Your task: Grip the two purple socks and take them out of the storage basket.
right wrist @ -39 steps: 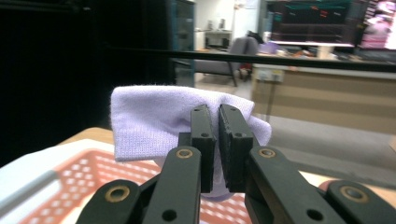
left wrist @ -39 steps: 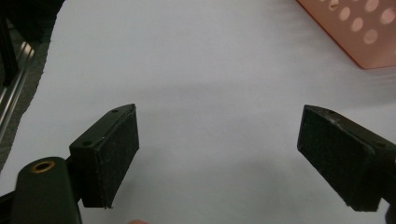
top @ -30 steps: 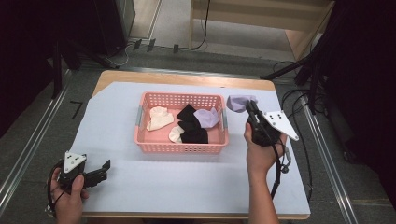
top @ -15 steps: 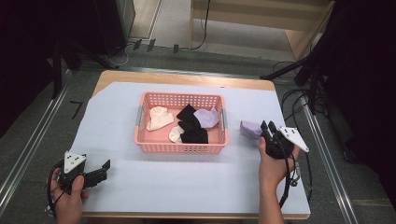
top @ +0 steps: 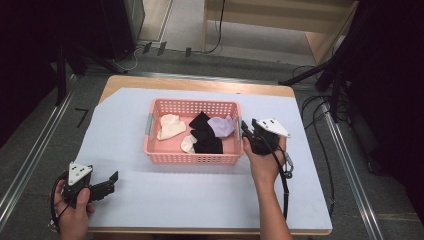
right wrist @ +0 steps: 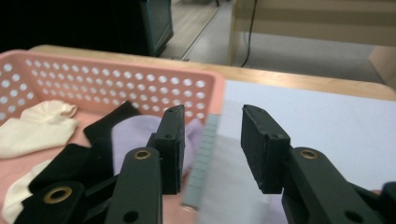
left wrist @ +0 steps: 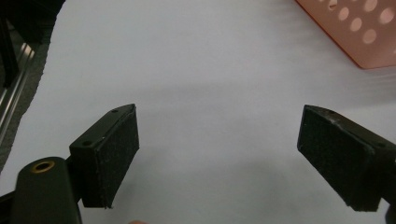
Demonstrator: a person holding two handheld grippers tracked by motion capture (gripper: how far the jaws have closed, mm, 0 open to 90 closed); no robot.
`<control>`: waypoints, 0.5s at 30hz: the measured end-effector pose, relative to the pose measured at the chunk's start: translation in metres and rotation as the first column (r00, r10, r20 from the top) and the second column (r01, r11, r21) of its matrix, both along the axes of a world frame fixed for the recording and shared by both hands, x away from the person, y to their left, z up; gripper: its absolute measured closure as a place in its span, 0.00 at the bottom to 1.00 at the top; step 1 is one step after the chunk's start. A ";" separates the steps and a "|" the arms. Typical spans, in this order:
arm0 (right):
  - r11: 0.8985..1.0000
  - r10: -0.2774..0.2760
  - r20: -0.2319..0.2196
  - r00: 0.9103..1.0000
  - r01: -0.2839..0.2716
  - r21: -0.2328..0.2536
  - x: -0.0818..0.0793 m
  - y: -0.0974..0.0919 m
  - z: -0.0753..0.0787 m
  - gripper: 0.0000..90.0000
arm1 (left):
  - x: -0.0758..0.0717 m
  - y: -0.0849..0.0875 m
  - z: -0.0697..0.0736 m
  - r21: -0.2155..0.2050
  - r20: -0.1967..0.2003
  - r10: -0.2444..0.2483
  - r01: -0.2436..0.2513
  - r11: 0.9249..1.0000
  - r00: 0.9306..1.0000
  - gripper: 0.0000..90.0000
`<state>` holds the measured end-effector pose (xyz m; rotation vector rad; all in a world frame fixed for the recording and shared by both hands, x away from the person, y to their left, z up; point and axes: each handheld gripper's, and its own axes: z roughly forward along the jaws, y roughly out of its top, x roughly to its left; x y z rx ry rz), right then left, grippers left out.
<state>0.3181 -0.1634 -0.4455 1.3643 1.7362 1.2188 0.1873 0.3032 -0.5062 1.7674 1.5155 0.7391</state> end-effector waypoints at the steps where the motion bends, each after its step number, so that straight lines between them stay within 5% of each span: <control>1: 1.000 0.015 -0.025 1.000 -0.016 -0.010 0.004 0.008 0.000 0.68 | 0.000 0.000 0.000 0.002 -0.002 -0.001 0.001 1.000 1.000 0.15; 9: 0.998 0.053 -0.107 0.993 -0.057 -0.034 0.016 0.030 -0.001 0.70 | 0.000 0.000 0.000 0.002 -0.003 0.001 -0.001 1.000 1.000 0.15; 15: 0.994 0.084 -0.215 0.973 -0.096 -0.045 0.026 0.049 -0.005 0.71 | 0.000 0.000 0.000 -0.003 -0.002 0.011 -0.011 1.000 1.000 0.15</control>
